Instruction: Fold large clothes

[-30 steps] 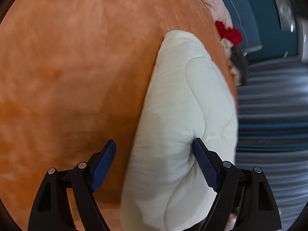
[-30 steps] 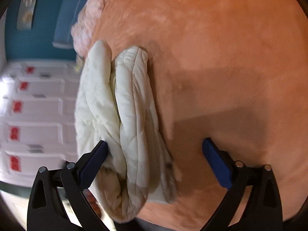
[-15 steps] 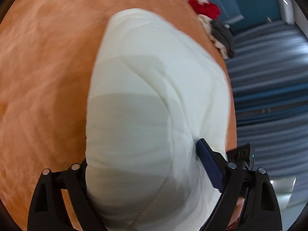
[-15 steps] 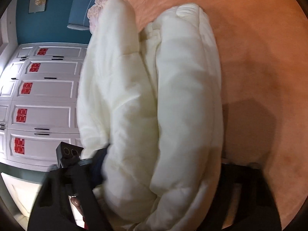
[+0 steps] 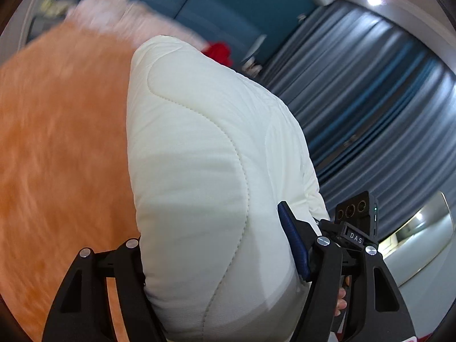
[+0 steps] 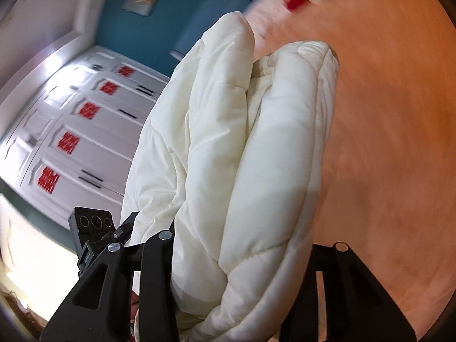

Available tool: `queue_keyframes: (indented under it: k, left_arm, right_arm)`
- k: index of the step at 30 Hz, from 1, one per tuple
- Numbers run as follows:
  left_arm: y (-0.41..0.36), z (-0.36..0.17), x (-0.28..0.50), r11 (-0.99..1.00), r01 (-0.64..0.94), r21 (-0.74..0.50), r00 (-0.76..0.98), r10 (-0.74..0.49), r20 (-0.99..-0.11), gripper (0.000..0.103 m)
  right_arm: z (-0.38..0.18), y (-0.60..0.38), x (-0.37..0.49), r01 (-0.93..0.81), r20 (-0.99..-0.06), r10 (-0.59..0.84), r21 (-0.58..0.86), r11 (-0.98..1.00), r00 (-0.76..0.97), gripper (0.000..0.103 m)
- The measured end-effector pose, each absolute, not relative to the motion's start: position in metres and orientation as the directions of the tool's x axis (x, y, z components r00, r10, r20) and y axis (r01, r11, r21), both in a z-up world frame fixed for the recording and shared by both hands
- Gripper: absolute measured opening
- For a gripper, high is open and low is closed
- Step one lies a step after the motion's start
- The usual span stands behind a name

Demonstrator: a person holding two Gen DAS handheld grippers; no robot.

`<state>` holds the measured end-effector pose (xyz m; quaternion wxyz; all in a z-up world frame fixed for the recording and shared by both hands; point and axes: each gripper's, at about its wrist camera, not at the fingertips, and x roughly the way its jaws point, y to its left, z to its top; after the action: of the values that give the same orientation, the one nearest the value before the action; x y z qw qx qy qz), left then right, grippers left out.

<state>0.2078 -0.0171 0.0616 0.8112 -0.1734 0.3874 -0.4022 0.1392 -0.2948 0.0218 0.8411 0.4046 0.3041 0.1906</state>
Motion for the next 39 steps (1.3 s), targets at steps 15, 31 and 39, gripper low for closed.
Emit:
queue_keyframes:
  k: [15, 31, 39]
  left_arm:
    - [0.015, 0.155, 0.294, 0.616, 0.630, -0.474, 0.525, -0.787, -0.324, 0.067]
    - [0.045, -0.118, 0.430, 0.640, 0.343, -0.688, 0.380, -0.764, -0.522, 0.067]
    - [0.075, -0.136, 0.420, 0.653, 0.279, -0.704, 0.385, -0.748, -0.541, 0.073]
  right_arm:
    - [0.129, -0.273, 0.257, -0.252, -0.280, 0.559, 0.678, 0.691, 0.780, 0.040]
    - [-0.134, -0.255, 0.387, 0.059, -0.598, 0.533, 0.696, 0.715, 0.598, 0.049]
    - [-0.169, -0.299, 0.339, 0.108, -0.496, 0.582, 0.813, 0.573, 0.644, 0.074]
